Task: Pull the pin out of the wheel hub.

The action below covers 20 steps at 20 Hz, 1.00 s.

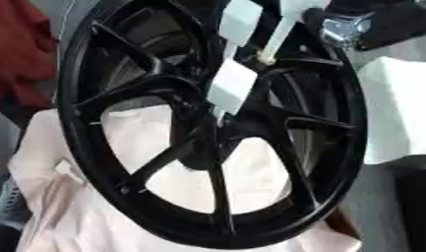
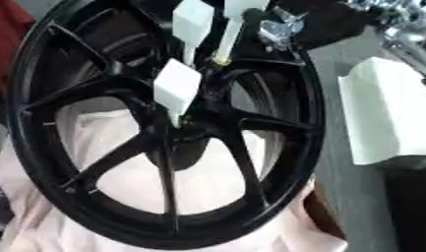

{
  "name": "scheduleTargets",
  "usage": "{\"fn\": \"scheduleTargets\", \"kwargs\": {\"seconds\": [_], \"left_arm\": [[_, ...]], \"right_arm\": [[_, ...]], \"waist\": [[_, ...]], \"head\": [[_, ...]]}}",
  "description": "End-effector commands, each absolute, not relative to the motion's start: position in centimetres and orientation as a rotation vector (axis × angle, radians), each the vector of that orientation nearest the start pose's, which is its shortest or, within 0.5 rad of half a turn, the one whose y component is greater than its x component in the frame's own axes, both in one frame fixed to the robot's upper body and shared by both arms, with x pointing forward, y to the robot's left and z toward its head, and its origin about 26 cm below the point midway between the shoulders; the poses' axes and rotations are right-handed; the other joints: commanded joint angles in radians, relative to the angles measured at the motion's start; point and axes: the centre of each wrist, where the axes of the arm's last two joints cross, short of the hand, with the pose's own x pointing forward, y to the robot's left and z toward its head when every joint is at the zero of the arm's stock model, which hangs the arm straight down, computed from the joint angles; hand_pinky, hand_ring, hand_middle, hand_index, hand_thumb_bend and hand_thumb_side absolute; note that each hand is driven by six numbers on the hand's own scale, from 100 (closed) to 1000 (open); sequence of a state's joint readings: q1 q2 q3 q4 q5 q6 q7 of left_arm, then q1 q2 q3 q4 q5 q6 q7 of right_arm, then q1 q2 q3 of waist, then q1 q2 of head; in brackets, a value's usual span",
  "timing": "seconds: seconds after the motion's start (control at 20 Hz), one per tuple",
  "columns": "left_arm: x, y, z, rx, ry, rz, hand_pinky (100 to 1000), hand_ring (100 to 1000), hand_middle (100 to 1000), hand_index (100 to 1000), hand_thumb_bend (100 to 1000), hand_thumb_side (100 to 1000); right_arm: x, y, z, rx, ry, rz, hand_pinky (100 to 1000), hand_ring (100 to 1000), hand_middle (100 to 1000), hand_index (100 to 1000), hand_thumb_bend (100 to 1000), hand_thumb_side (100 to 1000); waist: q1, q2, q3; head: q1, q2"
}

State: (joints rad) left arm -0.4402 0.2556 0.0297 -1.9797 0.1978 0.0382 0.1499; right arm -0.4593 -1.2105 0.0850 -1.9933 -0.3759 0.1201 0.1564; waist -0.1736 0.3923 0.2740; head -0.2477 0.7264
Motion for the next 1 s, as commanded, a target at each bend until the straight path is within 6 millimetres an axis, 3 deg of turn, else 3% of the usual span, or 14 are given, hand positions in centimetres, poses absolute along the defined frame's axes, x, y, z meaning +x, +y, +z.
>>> {"fn": "scheduleTargets", "kwargs": {"seconds": [0.05, 0.55, 0.8, 1.0], "left_arm": [[30.9, 24.7, 24.0, -0.03, -2.383, -0.047, 658, 605, 550, 806, 109, 780], [30.8, 25.9, 23.9, 0.055, -2.381, -0.009, 660, 603, 550, 806, 101, 775], [30.7, 26.5, 23.9, 0.099, -2.38, 0.018, 660, 603, 549, 806, 100, 773], [30.7, 26.6, 23.9, 0.108, -2.38, 0.032, 660, 603, 549, 806, 100, 771]], "right_arm": [[26.8, -33.5, 36.5, -0.497, -1.982, 1.093, 729, 709, 394, 599, 100, 322], [25.2, -37.4, 36.8, -0.719, -1.97, 0.809, 731, 709, 394, 597, 100, 329], [24.5, -39.6, 35.0, -0.84, -1.923, 0.62, 734, 712, 396, 599, 100, 273], [24.0, -41.4, 32.2, -0.918, -1.866, 0.482, 738, 714, 402, 603, 100, 216]], "waist": [[0.012, -0.029, -0.01], [0.04, -0.032, -0.095], [0.061, -0.029, -0.146], [0.084, -0.027, -0.18]], "head": [[0.013, -0.016], [0.097, -0.027], [0.148, -0.03], [0.173, -0.032]]}}
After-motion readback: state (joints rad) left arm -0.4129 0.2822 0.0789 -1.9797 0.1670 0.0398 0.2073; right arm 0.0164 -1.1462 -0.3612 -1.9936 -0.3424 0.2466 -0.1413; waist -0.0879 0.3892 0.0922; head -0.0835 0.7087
